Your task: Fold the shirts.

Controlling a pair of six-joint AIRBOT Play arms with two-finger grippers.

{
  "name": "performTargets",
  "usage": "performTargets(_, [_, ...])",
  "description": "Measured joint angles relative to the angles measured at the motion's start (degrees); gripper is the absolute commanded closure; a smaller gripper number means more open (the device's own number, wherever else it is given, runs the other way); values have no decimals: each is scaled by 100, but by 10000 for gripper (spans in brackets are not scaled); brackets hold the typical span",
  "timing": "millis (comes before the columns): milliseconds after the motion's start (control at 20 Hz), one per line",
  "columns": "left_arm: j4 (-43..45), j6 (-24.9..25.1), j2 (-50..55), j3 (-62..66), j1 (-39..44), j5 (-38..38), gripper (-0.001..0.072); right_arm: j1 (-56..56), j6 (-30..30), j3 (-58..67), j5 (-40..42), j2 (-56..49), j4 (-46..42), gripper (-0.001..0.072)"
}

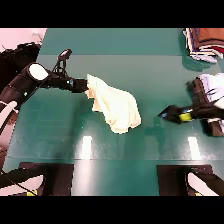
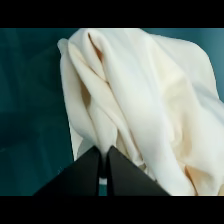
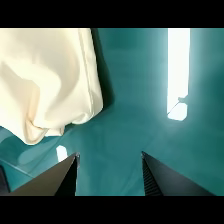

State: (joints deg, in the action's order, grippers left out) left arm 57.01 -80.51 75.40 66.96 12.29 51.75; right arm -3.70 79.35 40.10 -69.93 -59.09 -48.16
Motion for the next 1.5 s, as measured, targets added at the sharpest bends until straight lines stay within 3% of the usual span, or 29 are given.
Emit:
performTargets(250, [17, 0, -24, 9, -20, 59, 679, -1189, -221, -448, 1134, -1034, 951, 266])
performTargets(300, [22, 0, -24, 9, -20, 72, 678, -1346, -245, -374, 1252, -1235, 1038, 379])
performTargets(350, [26, 0, -24, 9, -22, 92, 679, -1491, -271, -260, 1349, -1438, 1104, 571])
performTargets(400, [31, 0, -24, 9, -22, 101, 679, -1609, -299, -129, 1423, -1611, 1137, 701])
performTargets(700, [544, -2, -50, 223, -20, 282, 679, -1604, -328, 890, 1554, -1788, 474, 701])
performTargets(1000, [1488, -4, -605, 1209, -20, 382, 679, -474, -50, 2286, 1322, -732, -586, 701])
performTargets(1500, [1757, -2, -2052, 3379, -20, 122, 679, 662, -107, 4555, 1099, 848, -1036, 702])
